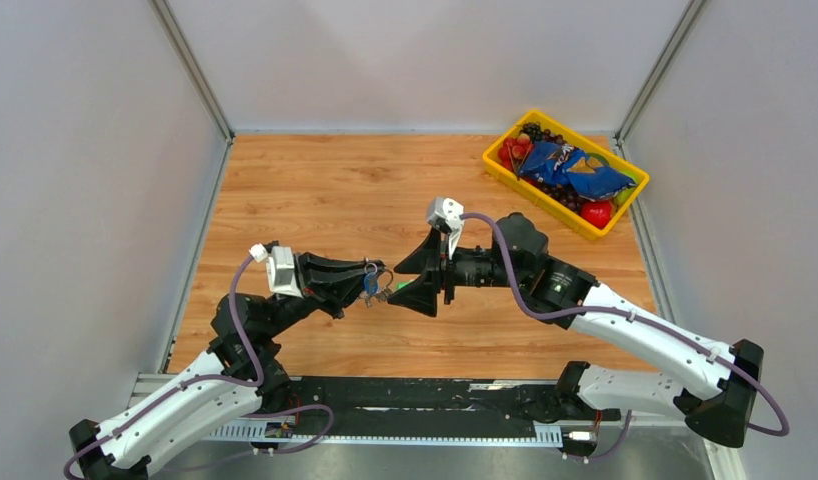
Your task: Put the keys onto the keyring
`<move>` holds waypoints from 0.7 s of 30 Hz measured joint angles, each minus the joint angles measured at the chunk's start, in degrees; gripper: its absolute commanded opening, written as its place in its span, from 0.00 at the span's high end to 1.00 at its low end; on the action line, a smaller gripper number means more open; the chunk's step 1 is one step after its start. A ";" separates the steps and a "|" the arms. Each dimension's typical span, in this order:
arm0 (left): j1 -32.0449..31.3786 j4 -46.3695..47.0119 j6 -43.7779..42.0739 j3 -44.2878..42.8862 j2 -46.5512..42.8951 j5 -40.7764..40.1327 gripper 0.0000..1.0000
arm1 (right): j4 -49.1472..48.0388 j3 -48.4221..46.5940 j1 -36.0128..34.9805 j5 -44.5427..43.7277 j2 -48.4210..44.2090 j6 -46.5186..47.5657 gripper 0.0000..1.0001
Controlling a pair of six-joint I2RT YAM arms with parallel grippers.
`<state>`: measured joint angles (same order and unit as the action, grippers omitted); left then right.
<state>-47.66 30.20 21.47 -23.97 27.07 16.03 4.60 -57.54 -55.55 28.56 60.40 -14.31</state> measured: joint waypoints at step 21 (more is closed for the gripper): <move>0.00 4.00 11.28 0.00 -0.11 -0.85 0.73 | 1.27 -3.15 -3.76 -1.68 2.29 6.23 1.00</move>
<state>-47.66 34.20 32.75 -23.97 26.96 15.18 5.87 -60.69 -59.31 26.87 62.70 -8.08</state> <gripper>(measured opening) 0.229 0.022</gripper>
